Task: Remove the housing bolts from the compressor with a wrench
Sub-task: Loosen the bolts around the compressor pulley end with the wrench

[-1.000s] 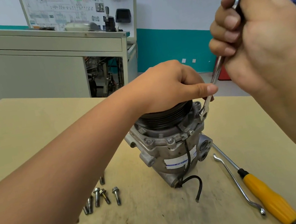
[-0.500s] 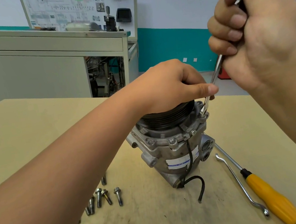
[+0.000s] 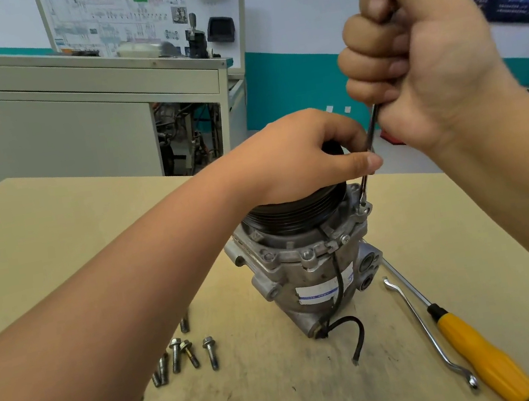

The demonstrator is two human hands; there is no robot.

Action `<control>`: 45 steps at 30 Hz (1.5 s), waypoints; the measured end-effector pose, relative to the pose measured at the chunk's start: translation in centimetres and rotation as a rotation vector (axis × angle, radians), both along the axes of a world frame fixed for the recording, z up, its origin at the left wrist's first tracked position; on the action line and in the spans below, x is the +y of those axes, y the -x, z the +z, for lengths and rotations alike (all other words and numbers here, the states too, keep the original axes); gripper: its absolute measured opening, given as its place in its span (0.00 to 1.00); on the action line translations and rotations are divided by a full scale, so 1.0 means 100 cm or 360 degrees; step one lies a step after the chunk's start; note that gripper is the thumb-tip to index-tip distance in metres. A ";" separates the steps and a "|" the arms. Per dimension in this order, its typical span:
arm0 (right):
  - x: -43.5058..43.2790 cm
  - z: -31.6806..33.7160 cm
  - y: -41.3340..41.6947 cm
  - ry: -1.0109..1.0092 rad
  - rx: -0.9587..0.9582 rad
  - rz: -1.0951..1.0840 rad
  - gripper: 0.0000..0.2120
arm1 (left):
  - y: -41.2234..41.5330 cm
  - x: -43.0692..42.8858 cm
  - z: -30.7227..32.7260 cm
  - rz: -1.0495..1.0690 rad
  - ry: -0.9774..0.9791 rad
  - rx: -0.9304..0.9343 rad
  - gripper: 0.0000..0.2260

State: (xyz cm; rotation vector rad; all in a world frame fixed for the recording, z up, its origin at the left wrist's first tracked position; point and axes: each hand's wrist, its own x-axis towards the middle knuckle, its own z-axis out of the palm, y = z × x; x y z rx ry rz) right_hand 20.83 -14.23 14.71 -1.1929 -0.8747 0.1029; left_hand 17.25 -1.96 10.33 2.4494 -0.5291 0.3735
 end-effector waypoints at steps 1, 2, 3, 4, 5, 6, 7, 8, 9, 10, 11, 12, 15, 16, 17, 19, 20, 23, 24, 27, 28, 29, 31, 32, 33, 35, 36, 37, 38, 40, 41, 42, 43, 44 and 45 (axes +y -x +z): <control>0.002 0.001 0.000 0.0036 0.0027 0.0003 0.18 | 0.000 0.000 0.000 0.0005 0.0018 -0.0016 0.05; 0.004 0.003 -0.001 0.0065 0.0049 0.0000 0.19 | 0.000 0.000 0.000 0.0012 0.0032 -0.0031 0.05; 0.005 0.004 -0.001 0.0094 0.0060 -0.0005 0.19 | 0.000 0.000 0.000 0.0021 0.0042 -0.0037 0.07; 0.006 0.004 -0.001 0.0124 0.0057 -0.0010 0.19 | 0.001 0.000 0.000 0.0023 0.0046 -0.0030 0.08; 0.007 0.005 0.000 0.0159 0.0045 -0.0015 0.19 | 0.002 0.000 0.000 0.0018 0.0049 -0.0018 0.08; 0.008 0.005 0.000 0.0196 0.0027 -0.0020 0.19 | 0.002 0.001 0.000 0.0011 0.0051 -0.0002 0.09; 0.008 0.006 0.001 0.0231 0.0005 -0.0024 0.19 | 0.003 0.001 0.001 0.0004 0.0059 0.0020 0.10; 0.009 0.007 0.002 0.0258 -0.0020 -0.0025 0.20 | 0.003 0.001 0.001 -0.0002 0.0071 0.0036 0.11; 0.010 0.008 0.003 0.0279 -0.0046 -0.0025 0.20 | 0.003 0.002 0.001 -0.0005 0.0088 0.0044 0.11; 0.010 0.009 0.004 0.0294 -0.0069 -0.0026 0.20 | 0.003 0.002 0.001 -0.0010 0.0107 0.0043 0.11; 0.010 0.010 0.005 0.0305 -0.0086 -0.0028 0.19 | 0.004 0.002 0.001 -0.0014 0.0120 0.0038 0.11; 0.010 0.011 0.006 0.0314 -0.0096 -0.0027 0.19 | 0.004 0.002 0.001 -0.0018 0.0129 0.0034 0.11; 0.010 0.011 0.006 0.0346 -0.0107 -0.0010 0.19 | 0.003 0.002 0.000 -0.0026 0.0138 0.0033 0.12; 0.010 0.011 0.006 0.0360 -0.0107 -0.0001 0.20 | 0.003 0.002 0.000 -0.0027 0.0141 0.0040 0.12; 0.010 0.011 0.006 0.0373 -0.0105 0.0010 0.20 | 0.003 0.002 0.000 -0.0027 0.0147 0.0046 0.12; 0.008 0.012 0.005 0.0395 -0.0092 0.0049 0.20 | 0.003 0.001 0.001 -0.0025 0.0162 0.0053 0.13; 0.008 0.013 0.004 0.0407 -0.0082 0.0082 0.21 | 0.003 0.001 0.001 -0.0021 0.0169 0.0055 0.13; 0.006 0.016 -0.001 0.0471 -0.0068 0.0188 0.19 | 0.002 0.000 0.000 0.0003 0.0190 0.0061 0.15; 0.005 0.015 -0.002 0.0496 -0.0072 0.0207 0.18 | 0.001 -0.001 0.000 0.0020 0.0192 0.0067 0.17; 0.005 0.010 -0.003 0.0540 -0.0097 0.0152 0.19 | -0.001 -0.002 -0.001 0.0071 0.0149 0.0115 0.21; 0.005 0.008 -0.003 0.0531 -0.0114 0.0117 0.19 | -0.001 -0.002 -0.001 0.0074 0.0139 0.0127 0.21; 0.005 0.007 -0.002 0.0519 -0.0141 0.0085 0.19 | -0.001 -0.002 -0.001 0.0071 0.0140 0.0133 0.21; 0.004 0.007 0.000 0.0512 -0.0202 0.0029 0.18 | 0.000 -0.001 0.000 0.0063 0.0152 0.0135 0.20; 0.004 0.007 0.001 0.0510 -0.0218 0.0008 0.18 | 0.000 -0.001 -0.001 0.0059 0.0154 0.0131 0.20; 0.005 0.007 0.002 0.0502 -0.0222 -0.0006 0.18 | 0.000 -0.001 -0.001 0.0056 0.0152 0.0125 0.20; 0.007 0.007 0.004 0.0465 -0.0221 -0.0031 0.19 | 0.001 -0.001 -0.001 0.0061 0.0149 0.0101 0.21; 0.008 0.007 0.005 0.0444 -0.0229 -0.0051 0.20 | 0.001 -0.001 -0.001 0.0063 0.0154 0.0085 0.21; 0.009 0.007 0.006 0.0427 -0.0249 -0.0072 0.20 | 0.002 -0.001 -0.001 0.0062 0.0165 0.0068 0.21; 0.011 0.007 0.007 0.0417 -0.0280 -0.0092 0.20 | 0.002 -0.001 -0.001 0.0059 0.0183 0.0048 0.21; 0.015 0.008 0.008 0.0413 -0.0337 -0.0114 0.20 | 0.002 -0.001 -0.001 0.0062 0.0224 0.0002 0.20; 0.017 0.008 0.008 0.0416 -0.0347 -0.0116 0.21 | 0.002 -0.001 -0.001 0.0072 0.0237 -0.0021 0.19; 0.018 0.008 0.008 0.0422 -0.0346 -0.0115 0.21 | 0.002 -0.001 -0.002 0.0085 0.0242 -0.0040 0.19; 0.019 0.008 0.008 0.0430 -0.0342 -0.0112 0.21 | 0.002 -0.001 -0.002 0.0096 0.0241 -0.0048 0.19; 0.020 0.008 0.008 0.0436 -0.0337 -0.0110 0.21 | 0.002 -0.001 -0.002 0.0103 0.0237 -0.0052 0.19; 0.020 0.008 0.008 0.0440 -0.0333 -0.0108 0.21 | 0.002 -0.001 -0.002 0.0105 0.0236 -0.0053 0.19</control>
